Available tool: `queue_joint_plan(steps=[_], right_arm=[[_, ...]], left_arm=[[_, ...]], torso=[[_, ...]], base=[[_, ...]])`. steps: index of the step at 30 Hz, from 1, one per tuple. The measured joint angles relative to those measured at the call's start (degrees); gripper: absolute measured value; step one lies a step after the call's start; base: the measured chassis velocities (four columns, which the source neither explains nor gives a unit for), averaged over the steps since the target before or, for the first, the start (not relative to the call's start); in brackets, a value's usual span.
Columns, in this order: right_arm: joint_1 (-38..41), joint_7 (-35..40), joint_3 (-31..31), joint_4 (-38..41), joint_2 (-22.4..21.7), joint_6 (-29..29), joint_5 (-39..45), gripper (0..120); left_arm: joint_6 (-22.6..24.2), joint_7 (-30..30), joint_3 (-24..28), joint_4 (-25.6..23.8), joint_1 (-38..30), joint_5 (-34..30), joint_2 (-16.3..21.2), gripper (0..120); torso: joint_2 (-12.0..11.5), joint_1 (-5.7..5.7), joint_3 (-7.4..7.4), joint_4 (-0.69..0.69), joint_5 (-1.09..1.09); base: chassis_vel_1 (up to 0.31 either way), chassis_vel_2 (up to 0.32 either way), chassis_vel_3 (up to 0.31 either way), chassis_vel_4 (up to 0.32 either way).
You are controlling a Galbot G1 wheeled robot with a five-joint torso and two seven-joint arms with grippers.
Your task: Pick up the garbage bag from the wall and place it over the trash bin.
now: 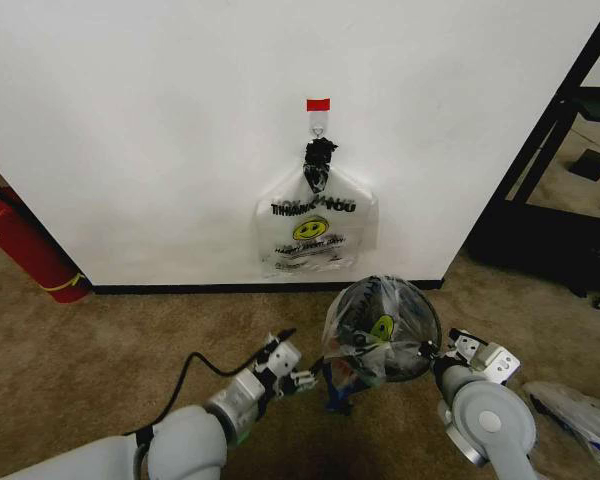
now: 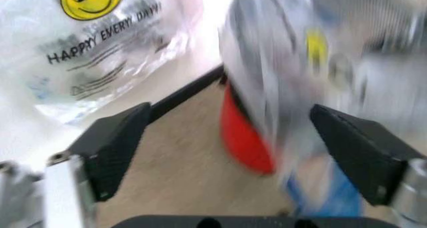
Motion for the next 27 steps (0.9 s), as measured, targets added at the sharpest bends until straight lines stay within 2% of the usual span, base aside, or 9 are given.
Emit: queue_joint_plan(steps=[1,2,6,7,9,13,17,21,27], right_arm=[[-0.46,-1.42,-0.09,0.30,0.20,0.62,-0.83,0],[-0.46,-1.42,-0.09,0.30,0.20,0.62,-0.83,0],[-1.35,-4.37,-0.01,0.64,0.81,1.57,-0.89,0],[-1.35,-4.46,0.13,0.36,0.82,1.58,-0.62,0],[-1.34,-4.49,0.25,0.15,0.83,1.58,-0.42,0],[-1.33,-4.64,0.56,-0.28,0.84,1.46,0.41,0],[-1.23,-4.56,0.52,-0.36,0.99,1.28,0.54,0],[-1.10,-3.96,0.42,-0.13,1.13,0.99,0.73,0],[-1.33,-3.18,0.61,0.38,1.14,0.51,1.08,0]], left_arm=[[-0.84,-0.05,-1.45,0.36,-0.52,-4.79,-1.03,98],[-0.84,-0.05,-1.45,0.36,-0.52,-4.79,-1.03,98],[-1.58,-0.08,-6.20,2.06,-2.35,-21.62,-4.25,100],[-1.58,-0.04,-6.80,2.44,-2.51,-24.40,-4.73,100],[-1.58,-0.03,-7.08,2.70,-2.56,-25.82,-5.01,100],[-1.59,-0.51,-10.32,4.97,-2.56,-36.97,-7.12,99],[-1.59,-0.59,-12.19,6.92,-2.56,-42.23,-8.81,95],[-1.59,0.58,-12.83,8.61,-2.42,-43.51,-9.57,88],[-1.47,2.16,-12.05,9.11,-1.97,-42.73,-9.70,66]], torso=[[0.00,0.00,0.00,-0.02,0.00],[0.00,0.00,0.00,-0.02,0.00],[0.00,0.00,0.00,-0.01,0.00],[0.00,0.00,0.00,0.00,0.00],[0.00,0.00,0.00,0.00,0.00],[0.00,0.00,0.00,0.00,0.00],[0.00,0.00,0.00,-0.01,0.00],[0.00,0.00,0.00,-0.01,0.00],[0.00,0.00,0.00,0.00,0.00]], base=[[0.000,0.000,0.000,0.000],[0.000,0.000,0.000,0.000],[0.000,0.000,0.000,0.000],[0.000,0.000,0.000,0.000],[0.000,0.000,0.000,0.000],[0.000,0.000,0.000,0.000],[0.000,0.000,0.000,0.000],[0.000,0.000,0.000,0.000],[0.000,0.000,0.000,0.000]])
